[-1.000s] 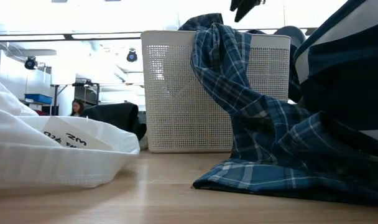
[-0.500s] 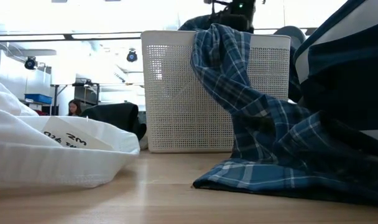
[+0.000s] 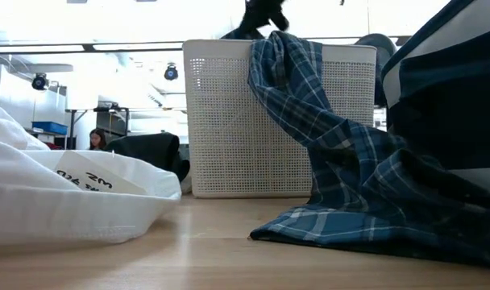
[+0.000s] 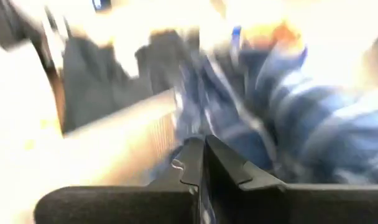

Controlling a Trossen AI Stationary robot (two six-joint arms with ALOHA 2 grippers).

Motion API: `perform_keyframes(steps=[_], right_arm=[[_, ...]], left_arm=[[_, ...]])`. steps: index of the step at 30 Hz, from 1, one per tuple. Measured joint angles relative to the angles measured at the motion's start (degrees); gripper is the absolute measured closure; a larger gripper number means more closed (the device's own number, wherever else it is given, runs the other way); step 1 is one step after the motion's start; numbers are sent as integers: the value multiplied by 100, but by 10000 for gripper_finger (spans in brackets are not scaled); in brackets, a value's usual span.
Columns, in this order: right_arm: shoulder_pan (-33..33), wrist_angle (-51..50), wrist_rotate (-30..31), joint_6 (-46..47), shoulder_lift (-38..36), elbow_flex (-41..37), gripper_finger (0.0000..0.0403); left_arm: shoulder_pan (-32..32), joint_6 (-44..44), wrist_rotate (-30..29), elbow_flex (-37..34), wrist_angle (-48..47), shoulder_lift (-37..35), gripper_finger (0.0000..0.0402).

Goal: Sort clothes
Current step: Put the blue checkered polo into the white laundry bin

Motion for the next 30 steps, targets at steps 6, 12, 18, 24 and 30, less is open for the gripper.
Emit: perform_keyframes(steps=[6,12,18,24,30], right_arm=[[-118,1774,171,-339,-4,546,394],[-345,2459,418,-91,86,761,394],[-698,-24,1377,614,147,704,394],[-785,-1807,1169,1628,558,400,394],[-729,-1839,297,1740,1539,225,394]], left_arm=[[-7,17,-8,29,115,-20,171],[-7,167,-112,70,338,-70,171],[-22,114,-41,72,350,-107,171],[-22,153,83,65,362,-98,171],[-22,150,84,63,383,-96,171]])
